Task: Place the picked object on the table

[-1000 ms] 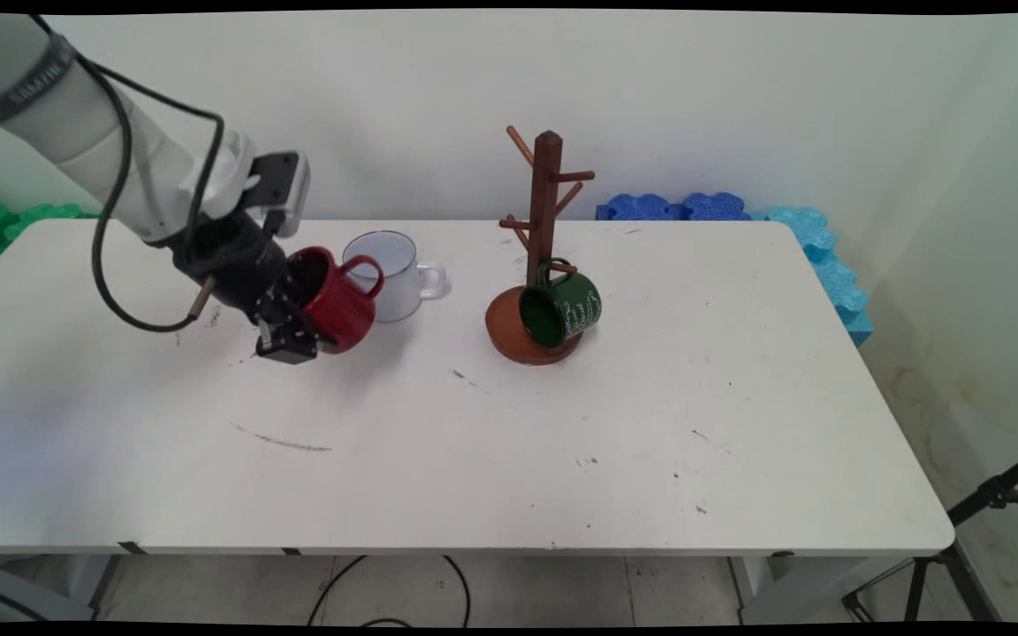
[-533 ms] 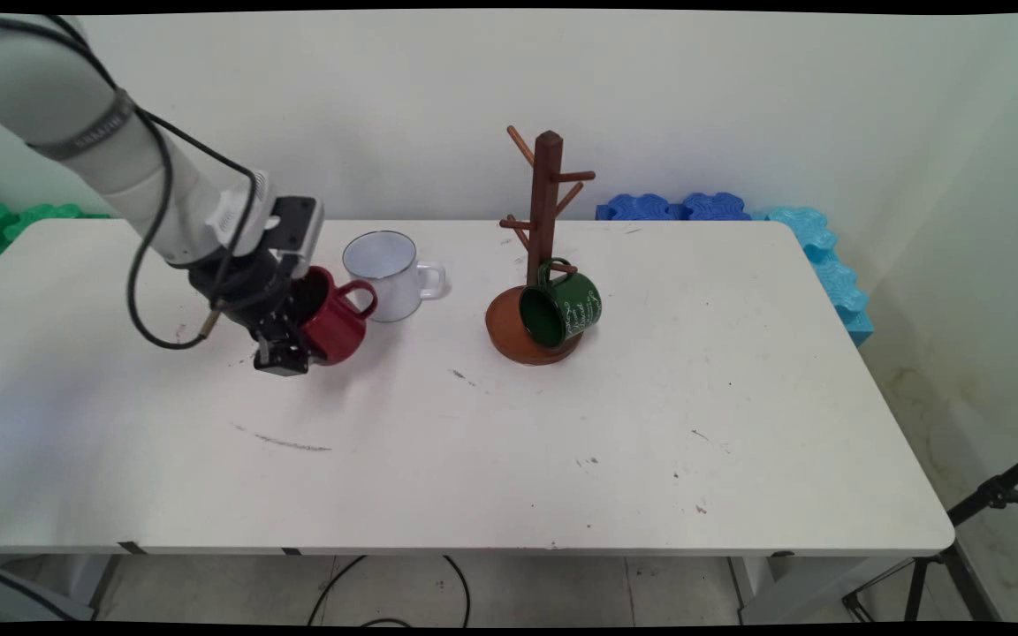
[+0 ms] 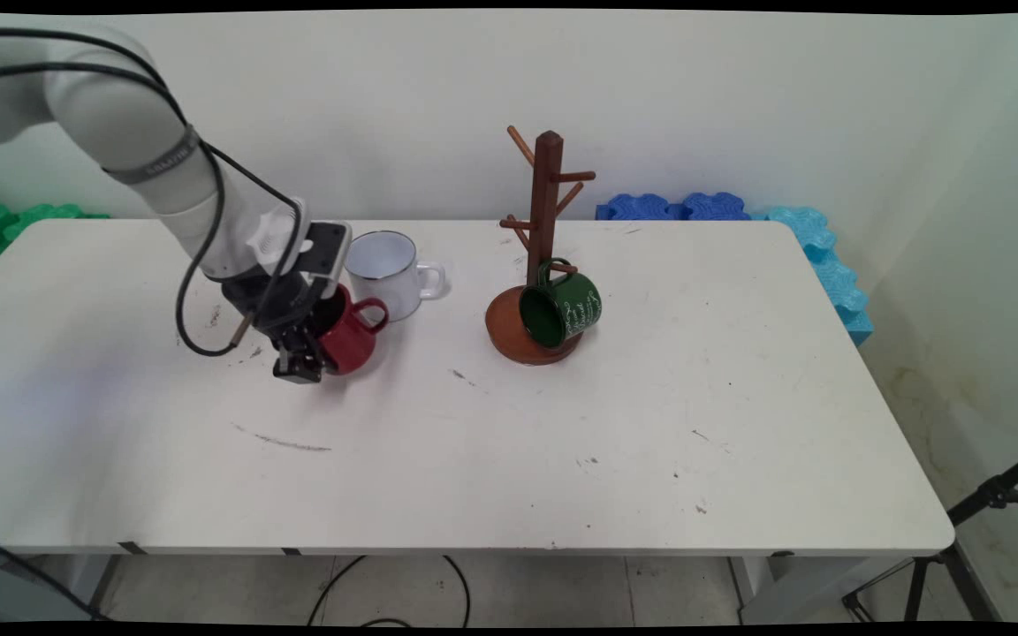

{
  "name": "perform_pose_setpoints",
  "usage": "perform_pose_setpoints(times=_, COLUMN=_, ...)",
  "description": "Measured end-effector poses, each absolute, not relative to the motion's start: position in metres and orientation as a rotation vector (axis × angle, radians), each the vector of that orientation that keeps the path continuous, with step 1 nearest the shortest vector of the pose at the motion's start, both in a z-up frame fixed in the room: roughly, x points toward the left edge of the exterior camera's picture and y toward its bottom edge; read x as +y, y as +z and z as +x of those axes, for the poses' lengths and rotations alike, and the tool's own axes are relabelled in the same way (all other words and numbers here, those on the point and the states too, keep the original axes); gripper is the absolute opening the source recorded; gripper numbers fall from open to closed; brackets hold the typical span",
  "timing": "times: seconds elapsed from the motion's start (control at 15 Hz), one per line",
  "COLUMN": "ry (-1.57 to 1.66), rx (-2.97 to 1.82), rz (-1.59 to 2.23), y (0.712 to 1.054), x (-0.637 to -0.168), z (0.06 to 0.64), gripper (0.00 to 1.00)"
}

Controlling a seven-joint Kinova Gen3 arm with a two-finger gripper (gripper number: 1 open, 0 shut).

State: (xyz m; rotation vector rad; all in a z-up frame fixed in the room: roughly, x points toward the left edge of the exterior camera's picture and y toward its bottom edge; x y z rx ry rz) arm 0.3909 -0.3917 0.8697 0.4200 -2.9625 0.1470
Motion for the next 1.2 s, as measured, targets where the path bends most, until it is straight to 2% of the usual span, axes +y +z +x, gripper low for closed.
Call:
perform_pose_setpoints(times=0.6, ry=0.094, rx=-2.975, rz=0.386, y=0.846, x=-0.412, z=0.382, gripper=0.00)
perform_pose_setpoints(times=0.67, ry=0.092, rx=-2.973, rz=0.383, y=0.845, x=-0.413, z=0.381, gripper=1.00)
perform_pose_setpoints(times=1.2, ry=0.089, rx=-2.932, rz=0.356, y=0.847, x=-0.415, z=0.375, gripper=1.00)
